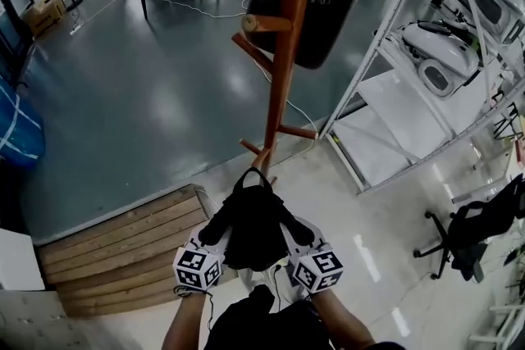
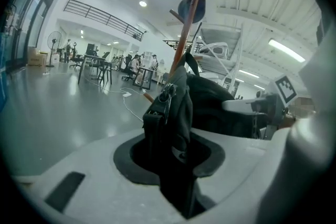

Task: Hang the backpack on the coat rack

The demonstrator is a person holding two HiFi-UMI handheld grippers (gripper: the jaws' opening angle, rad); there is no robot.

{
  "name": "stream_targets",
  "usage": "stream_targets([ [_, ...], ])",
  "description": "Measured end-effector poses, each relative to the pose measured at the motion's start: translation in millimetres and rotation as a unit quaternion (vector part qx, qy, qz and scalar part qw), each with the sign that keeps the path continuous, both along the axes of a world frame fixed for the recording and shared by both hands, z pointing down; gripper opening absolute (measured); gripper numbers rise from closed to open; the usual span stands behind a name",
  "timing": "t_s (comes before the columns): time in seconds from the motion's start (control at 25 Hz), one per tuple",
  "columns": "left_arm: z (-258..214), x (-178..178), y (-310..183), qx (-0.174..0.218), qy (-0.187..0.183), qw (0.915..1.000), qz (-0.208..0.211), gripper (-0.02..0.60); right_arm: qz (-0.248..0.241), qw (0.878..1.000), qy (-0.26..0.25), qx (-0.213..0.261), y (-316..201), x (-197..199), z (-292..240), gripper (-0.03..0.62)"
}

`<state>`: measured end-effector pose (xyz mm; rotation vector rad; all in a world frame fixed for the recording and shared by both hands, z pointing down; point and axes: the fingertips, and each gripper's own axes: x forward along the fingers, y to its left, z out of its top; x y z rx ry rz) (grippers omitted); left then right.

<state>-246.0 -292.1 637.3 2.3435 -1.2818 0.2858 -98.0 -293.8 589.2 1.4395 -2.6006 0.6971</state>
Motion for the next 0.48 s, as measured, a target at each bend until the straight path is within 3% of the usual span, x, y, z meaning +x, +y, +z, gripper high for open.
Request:
stream_targets([
  [0.48, 34, 5, -40, -0.006, -0.001, 0.9999, 0.012, 0.114, 0.026, 0.999, 0.002, -0.02, -33, 4, 36, 0.078],
])
